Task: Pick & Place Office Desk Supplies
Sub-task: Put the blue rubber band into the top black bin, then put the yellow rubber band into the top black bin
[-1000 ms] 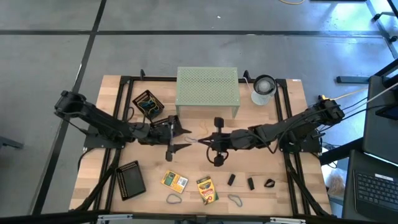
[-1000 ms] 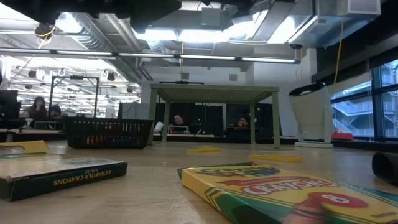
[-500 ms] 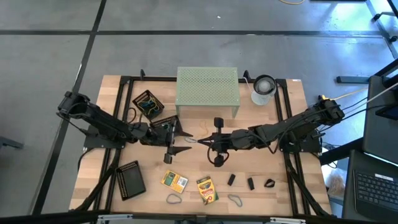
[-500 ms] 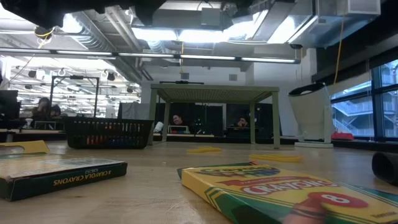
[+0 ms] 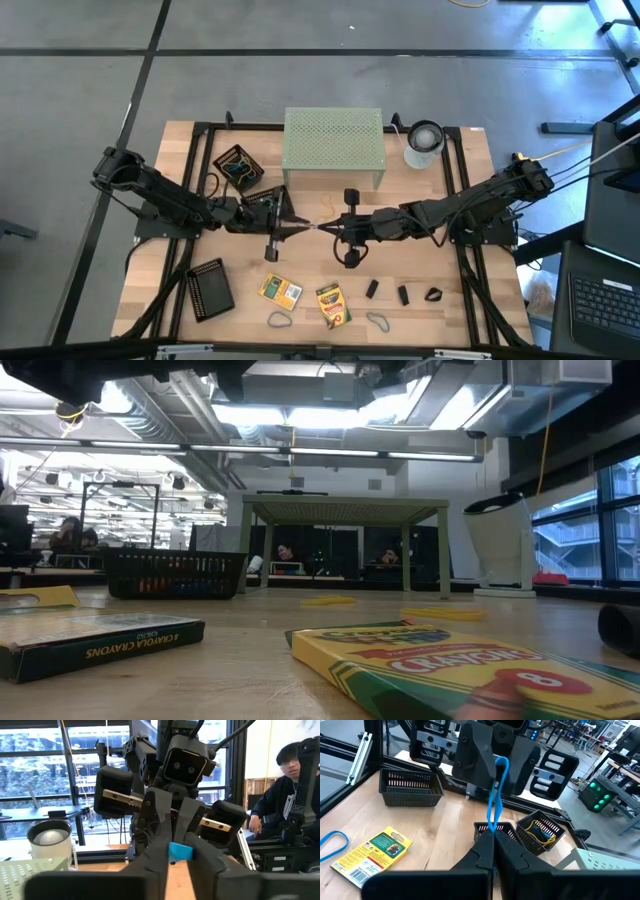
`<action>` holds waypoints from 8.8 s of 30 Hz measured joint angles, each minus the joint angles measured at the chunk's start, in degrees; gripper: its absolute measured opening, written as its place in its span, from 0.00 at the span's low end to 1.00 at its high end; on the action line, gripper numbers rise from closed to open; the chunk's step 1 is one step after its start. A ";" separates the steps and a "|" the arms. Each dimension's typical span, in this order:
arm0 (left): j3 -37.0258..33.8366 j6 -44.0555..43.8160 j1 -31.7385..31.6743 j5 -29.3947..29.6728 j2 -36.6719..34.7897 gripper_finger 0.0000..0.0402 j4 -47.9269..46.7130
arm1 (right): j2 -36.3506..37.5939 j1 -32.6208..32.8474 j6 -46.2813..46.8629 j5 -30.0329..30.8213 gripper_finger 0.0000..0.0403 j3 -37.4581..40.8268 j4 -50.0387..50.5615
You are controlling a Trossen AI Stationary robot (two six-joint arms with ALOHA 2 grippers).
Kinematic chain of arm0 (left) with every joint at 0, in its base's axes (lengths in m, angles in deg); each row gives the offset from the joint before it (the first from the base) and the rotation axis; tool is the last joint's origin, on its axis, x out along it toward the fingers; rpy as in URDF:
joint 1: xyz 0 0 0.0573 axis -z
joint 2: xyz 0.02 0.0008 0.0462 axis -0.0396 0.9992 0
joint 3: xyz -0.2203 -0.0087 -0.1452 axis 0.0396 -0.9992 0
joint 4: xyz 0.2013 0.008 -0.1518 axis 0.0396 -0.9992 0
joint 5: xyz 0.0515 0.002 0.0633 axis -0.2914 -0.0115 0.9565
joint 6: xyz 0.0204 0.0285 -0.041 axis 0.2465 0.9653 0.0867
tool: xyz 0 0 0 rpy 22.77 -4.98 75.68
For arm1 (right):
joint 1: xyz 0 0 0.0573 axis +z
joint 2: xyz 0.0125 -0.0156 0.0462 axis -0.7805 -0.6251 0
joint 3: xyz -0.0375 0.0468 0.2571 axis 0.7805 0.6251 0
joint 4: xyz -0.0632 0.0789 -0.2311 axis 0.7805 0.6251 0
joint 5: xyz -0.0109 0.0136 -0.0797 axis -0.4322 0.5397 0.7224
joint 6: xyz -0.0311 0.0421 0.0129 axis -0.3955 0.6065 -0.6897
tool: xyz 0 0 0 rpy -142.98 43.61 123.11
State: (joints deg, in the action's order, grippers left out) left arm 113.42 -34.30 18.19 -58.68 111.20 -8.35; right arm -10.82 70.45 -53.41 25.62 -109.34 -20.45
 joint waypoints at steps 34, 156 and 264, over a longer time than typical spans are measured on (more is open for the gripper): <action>0.00 -22.60 -0.98 26.92 -19.50 0.01 -51.08 | 4.39 0.09 16.65 -0.02 0.66 0.00 20.88; 0.00 -33.91 -13.64 8.04 -22.14 0.36 -62.38 | -10.43 0.04 25.44 -10.46 0.45 24.33 0.70; 0.02 -9.52 -0.70 1.20 1.07 0.01 -17.11 | -10.56 -0.28 3.16 4.50 0.03 -20.02 29.55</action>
State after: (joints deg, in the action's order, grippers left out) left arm 113.45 -43.82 17.49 -57.48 112.27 -25.46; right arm -21.38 70.16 -50.25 30.12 -129.36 9.10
